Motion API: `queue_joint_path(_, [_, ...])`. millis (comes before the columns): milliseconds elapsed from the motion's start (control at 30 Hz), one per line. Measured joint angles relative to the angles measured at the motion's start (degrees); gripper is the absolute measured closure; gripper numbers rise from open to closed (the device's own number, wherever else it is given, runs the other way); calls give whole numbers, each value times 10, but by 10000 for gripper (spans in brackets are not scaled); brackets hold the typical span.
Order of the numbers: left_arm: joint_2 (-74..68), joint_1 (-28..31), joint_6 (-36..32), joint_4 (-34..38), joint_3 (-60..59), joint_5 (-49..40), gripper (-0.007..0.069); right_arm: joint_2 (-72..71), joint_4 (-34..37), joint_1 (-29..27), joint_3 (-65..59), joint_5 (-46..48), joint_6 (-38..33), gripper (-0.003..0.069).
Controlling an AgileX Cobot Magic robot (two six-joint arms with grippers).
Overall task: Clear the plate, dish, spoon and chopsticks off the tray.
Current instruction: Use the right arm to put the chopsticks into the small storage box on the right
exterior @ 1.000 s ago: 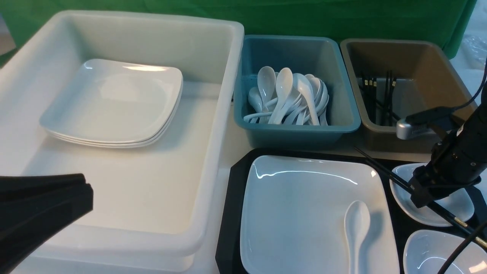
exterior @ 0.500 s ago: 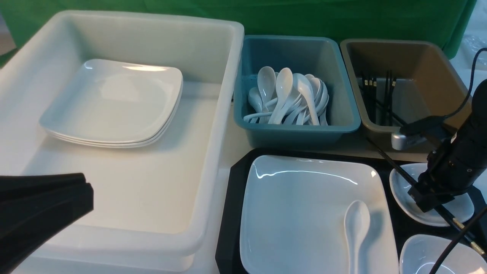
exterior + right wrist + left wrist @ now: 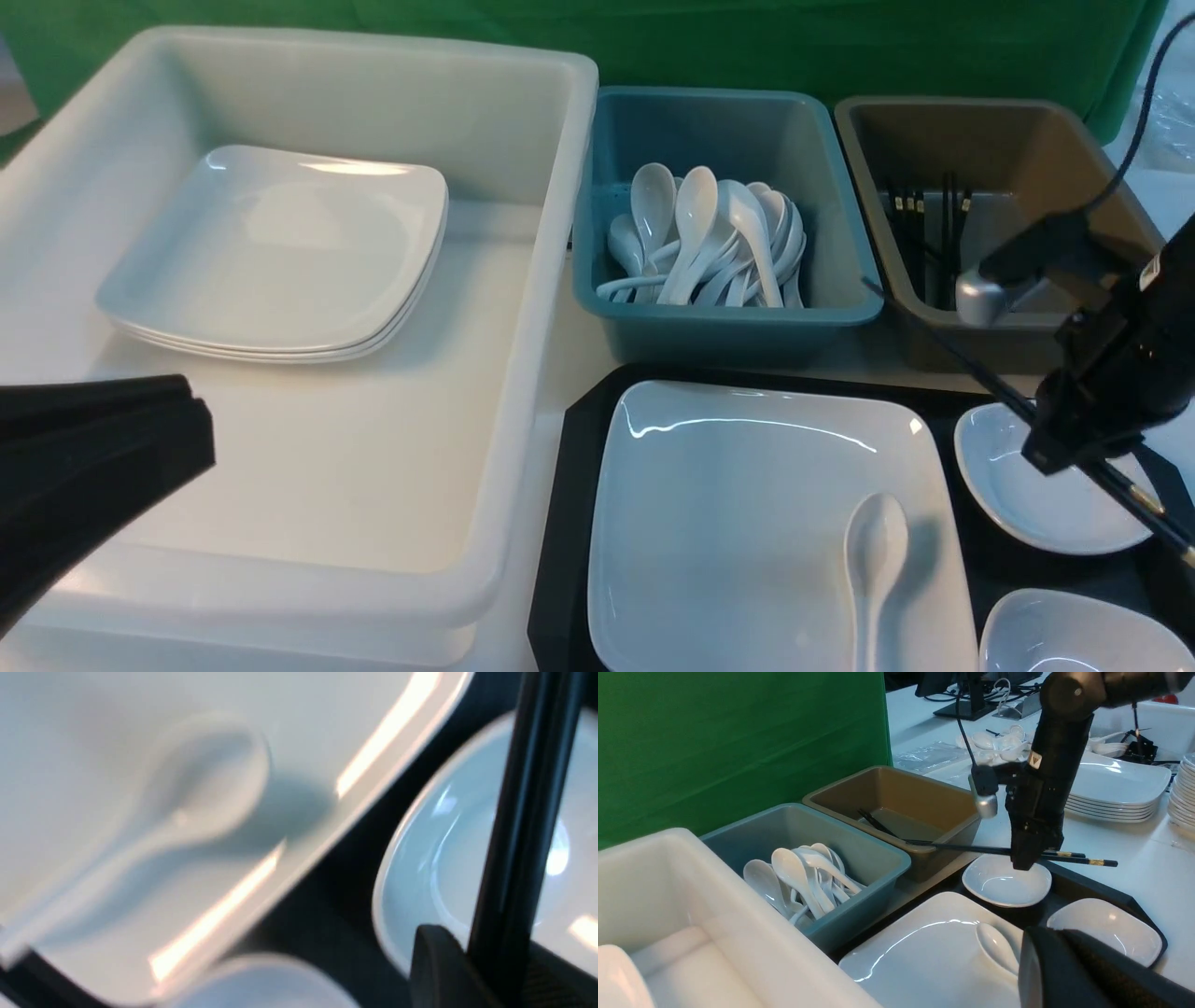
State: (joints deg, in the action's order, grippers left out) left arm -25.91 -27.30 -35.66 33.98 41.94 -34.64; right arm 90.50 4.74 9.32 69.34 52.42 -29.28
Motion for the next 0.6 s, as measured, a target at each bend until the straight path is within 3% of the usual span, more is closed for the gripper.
queue_joint_path(167, [0, -1, -2, 1, 0, 35, 603, 10, 51, -16, 105, -76, 111, 525])
queue_joint_path(400, [0, -1, -2, 1, 0, 90, 603, 158, 200, -112, 293, -152, 147, 525])
queue_joint_path(567, [0, -1, -2, 1, 0, 93, 603, 250, 213, -139, 347, -222, 191, 523])
queue_joint_path(600, [0, -1, -2, 2, 0, 93, 603, 274, 213, -140, 352, -243, 199, 491])
